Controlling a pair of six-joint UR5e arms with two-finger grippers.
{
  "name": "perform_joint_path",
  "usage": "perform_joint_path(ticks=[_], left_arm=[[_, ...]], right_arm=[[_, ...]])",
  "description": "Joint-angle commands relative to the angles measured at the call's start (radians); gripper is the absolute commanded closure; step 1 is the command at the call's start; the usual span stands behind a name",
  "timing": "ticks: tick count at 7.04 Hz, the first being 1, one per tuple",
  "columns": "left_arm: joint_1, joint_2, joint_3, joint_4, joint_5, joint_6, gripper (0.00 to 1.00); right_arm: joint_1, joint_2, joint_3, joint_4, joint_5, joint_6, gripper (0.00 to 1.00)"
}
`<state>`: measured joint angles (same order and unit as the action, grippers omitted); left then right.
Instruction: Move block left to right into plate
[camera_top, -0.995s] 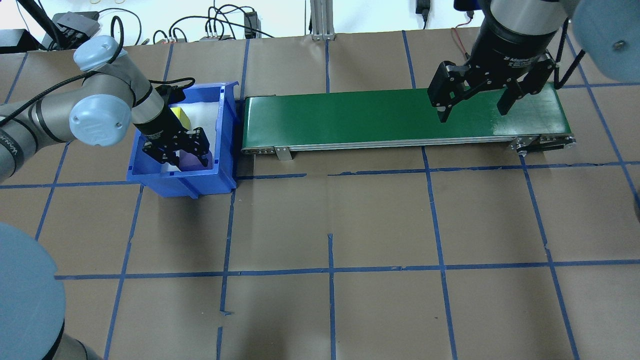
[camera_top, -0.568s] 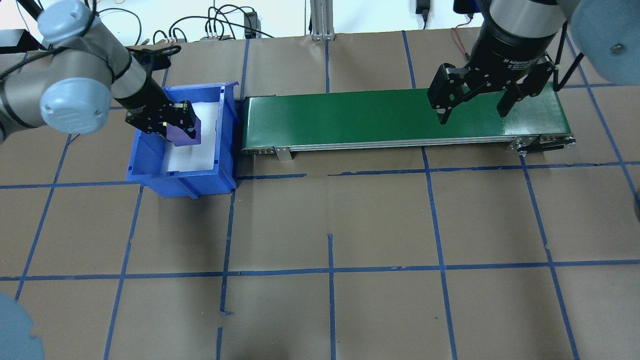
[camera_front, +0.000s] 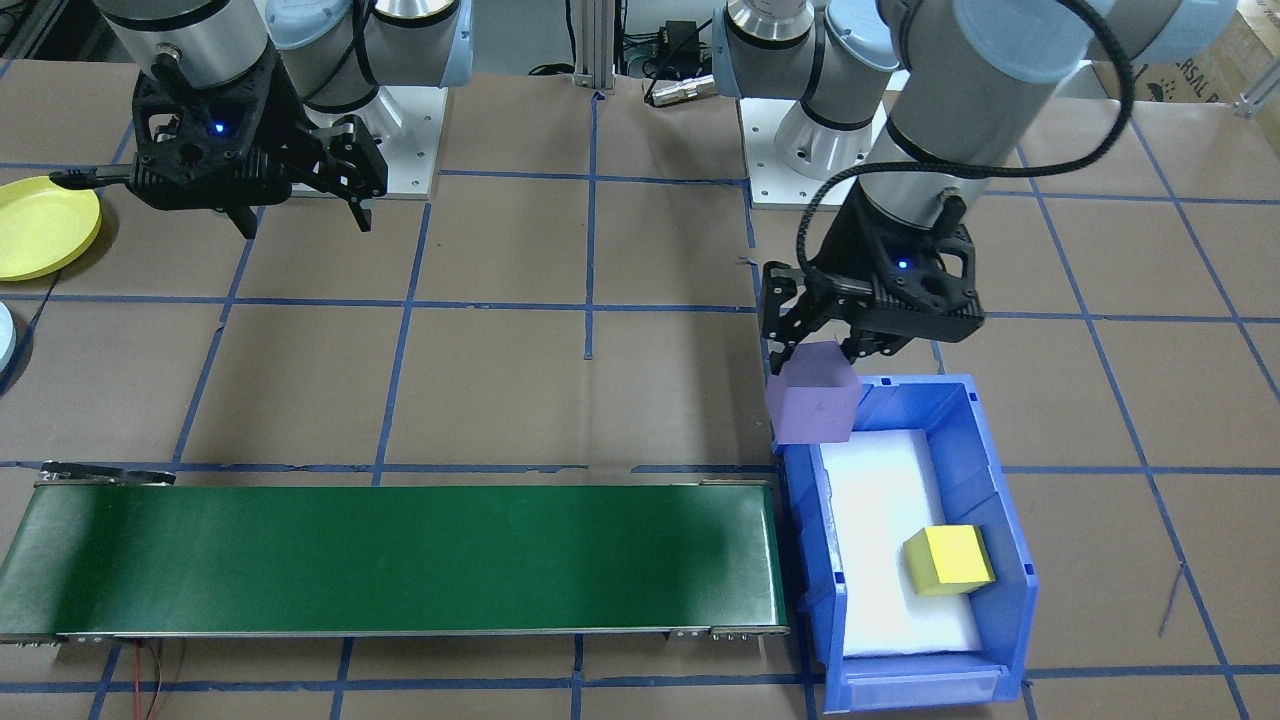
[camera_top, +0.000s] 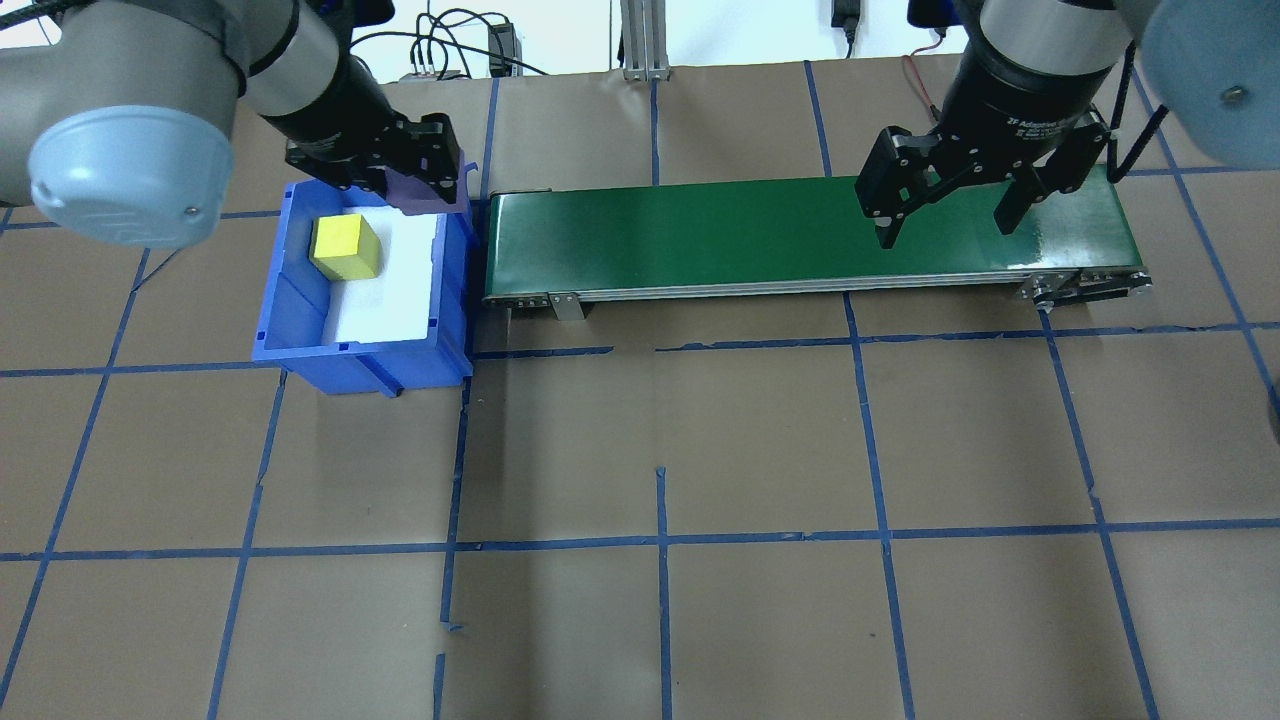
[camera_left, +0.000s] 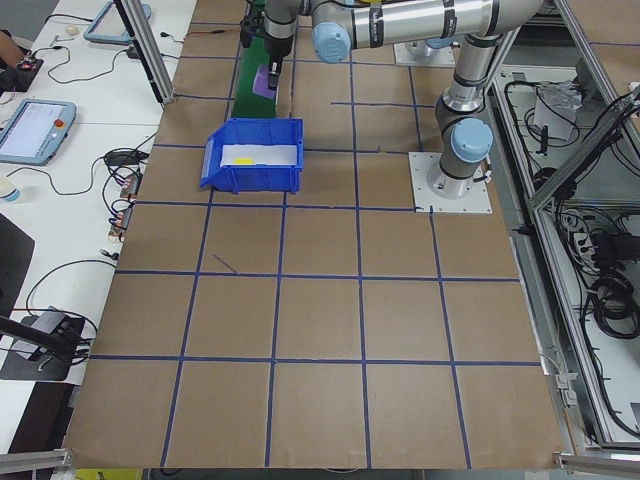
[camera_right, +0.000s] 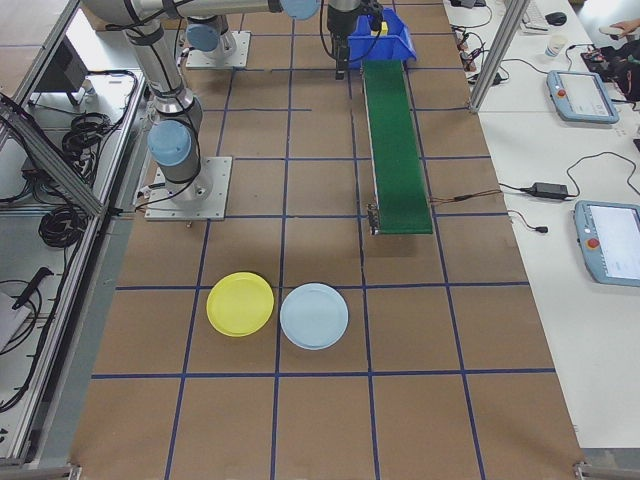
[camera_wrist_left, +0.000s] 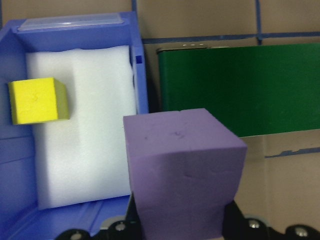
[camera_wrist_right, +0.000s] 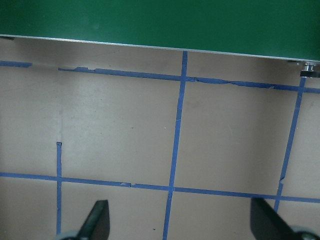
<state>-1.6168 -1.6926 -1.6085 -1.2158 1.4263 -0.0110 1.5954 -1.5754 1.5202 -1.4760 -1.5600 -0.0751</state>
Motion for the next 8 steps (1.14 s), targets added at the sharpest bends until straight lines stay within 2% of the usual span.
perform_joint_path(ticks=[1, 2, 3, 4, 8], left_arm=[[-0.087, -0.175, -0.002, 0.225, -0.004, -0.099, 0.73], [-0.132, -0.23, -0.002, 0.272, -0.004, -0.112, 0.73], [-0.141, -0.249, -0.005, 0.288, -0.004, -0.112, 0.66], [-0.141, -0.252, -0.01, 0.283, -0.004, -0.112, 0.01], [-0.134, -0.243, -0.005, 0.282, 0.02, -0.061, 0.0]], right_arm=[[-0.002, 0.0, 0.0, 0.0, 0.0, 0.0, 0.0], [0.0, 0.0, 0.0, 0.0, 0.0, 0.0, 0.0], [0.0, 0.0, 0.0, 0.0, 0.0, 0.0, 0.0], [-0.002, 0.0, 0.0, 0.0, 0.0, 0.0, 0.0], [0.0, 0.0, 0.0, 0.0, 0.0, 0.0, 0.0]])
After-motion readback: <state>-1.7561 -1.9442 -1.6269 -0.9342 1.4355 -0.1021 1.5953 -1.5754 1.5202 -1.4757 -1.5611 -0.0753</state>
